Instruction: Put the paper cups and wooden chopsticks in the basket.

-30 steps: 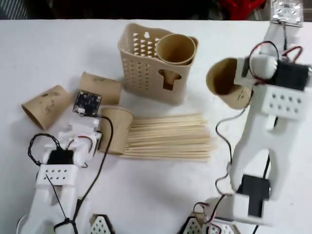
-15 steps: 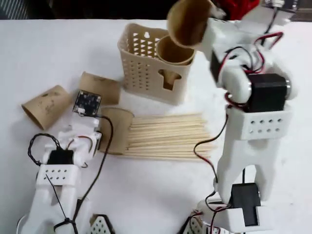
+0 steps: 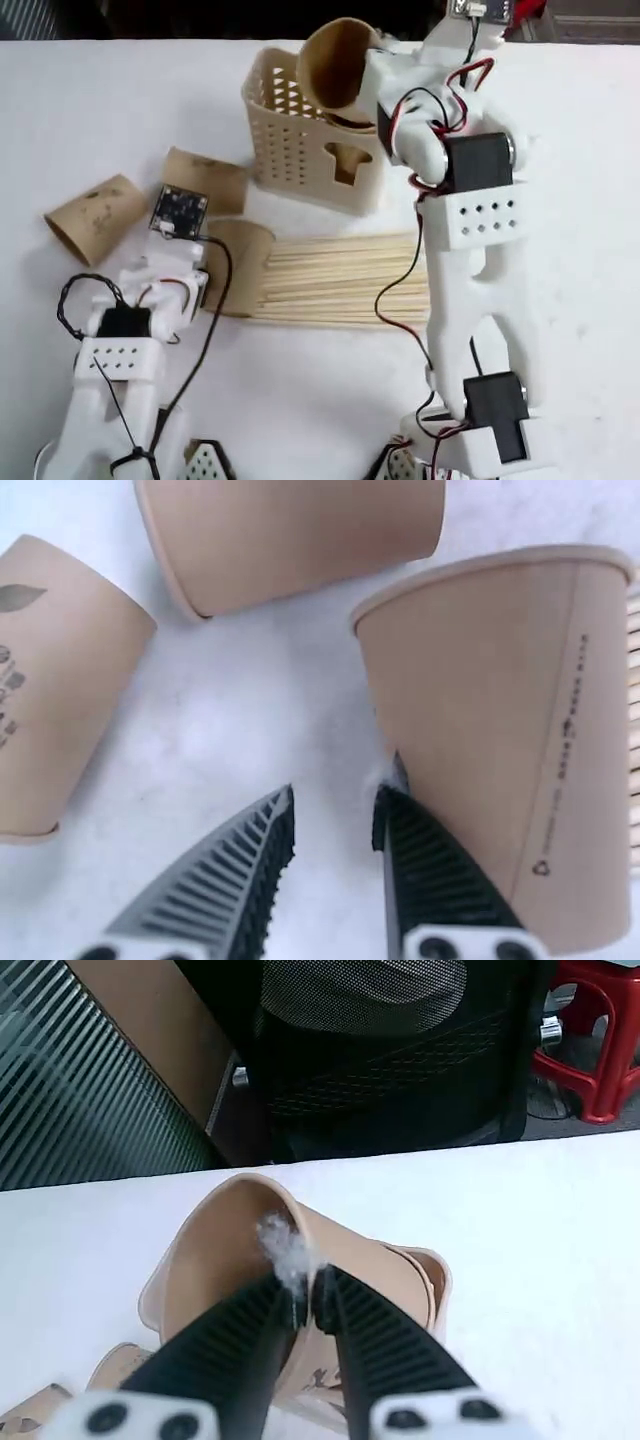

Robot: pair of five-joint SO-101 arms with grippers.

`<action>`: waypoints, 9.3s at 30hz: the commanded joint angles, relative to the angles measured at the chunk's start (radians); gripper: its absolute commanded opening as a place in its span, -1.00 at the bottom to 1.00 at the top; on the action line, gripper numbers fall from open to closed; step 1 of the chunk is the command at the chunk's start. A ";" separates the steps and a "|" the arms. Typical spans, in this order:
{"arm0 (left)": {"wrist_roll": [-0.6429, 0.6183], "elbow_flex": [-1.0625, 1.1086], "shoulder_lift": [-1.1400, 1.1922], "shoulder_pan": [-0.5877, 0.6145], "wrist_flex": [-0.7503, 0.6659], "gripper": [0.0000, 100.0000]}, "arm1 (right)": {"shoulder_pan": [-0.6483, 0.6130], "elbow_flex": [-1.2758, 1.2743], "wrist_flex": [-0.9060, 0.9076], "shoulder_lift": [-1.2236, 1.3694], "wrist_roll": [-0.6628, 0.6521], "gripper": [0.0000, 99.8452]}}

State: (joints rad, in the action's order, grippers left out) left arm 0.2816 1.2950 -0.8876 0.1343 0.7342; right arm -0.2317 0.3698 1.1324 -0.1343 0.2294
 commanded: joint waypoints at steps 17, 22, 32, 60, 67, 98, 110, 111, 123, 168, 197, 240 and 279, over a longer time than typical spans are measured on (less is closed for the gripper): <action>-0.003 -0.006 -0.018 -0.012 -0.017 -0.71 | 0.119 -0.130 0.033 -0.053 0.000 -0.47; -0.003 -0.006 -0.018 -0.010 -0.018 -0.71 | 0.150 -0.137 0.196 -0.050 -0.002 -0.73; -0.003 -0.006 -0.016 -0.005 -0.018 -0.71 | 0.295 -0.265 0.384 -0.053 -0.244 -0.96; 0.006 -0.730 0.071 0.518 0.420 -0.49 | 0.404 -1.752 -0.076 -1.237 -0.721 -0.96; 0.000 -0.835 0.492 0.611 0.377 -0.48 | 0.298 -1.944 -0.031 -1.471 -0.726 -0.96; -0.216 -1.343 1.086 0.280 0.328 -0.53 | 0.291 -2.044 0.022 -1.656 -0.726 -0.96; -0.210 -1.396 1.078 0.160 0.238 -0.96 | 0.291 -2.045 0.022 -1.656 -0.726 -0.96; -0.210 -1.415 1.076 0.159 0.252 -0.96 | 0.291 -2.045 0.022 -1.656 -0.726 -0.96; -0.212 -2.429 1.081 -0.076 0.895 -0.96 | 0.289 -2.047 0.022 -1.656 -0.726 -0.96; -0.209 -2.476 1.303 -0.596 0.723 -0.76 | 0.289 -2.047 0.022 -1.656 -0.726 -0.96; -0.215 -2.661 1.356 -0.452 0.766 -0.77 | 0.289 -2.047 0.022 -1.656 -0.726 -0.96; -0.106 -2.007 1.515 0.124 0.789 -0.61 | 0.277 -2.061 0.008 -1.655 -0.727 -0.96; -0.032 -2.522 1.498 0.255 1.051 -0.76 | 0.277 -2.061 0.008 -1.655 -0.727 -0.96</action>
State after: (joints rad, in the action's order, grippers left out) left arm 0.2478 -1.1891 0.6651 0.4519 1.7791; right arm 0.0552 -1.6817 1.1554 -1.7868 -0.4856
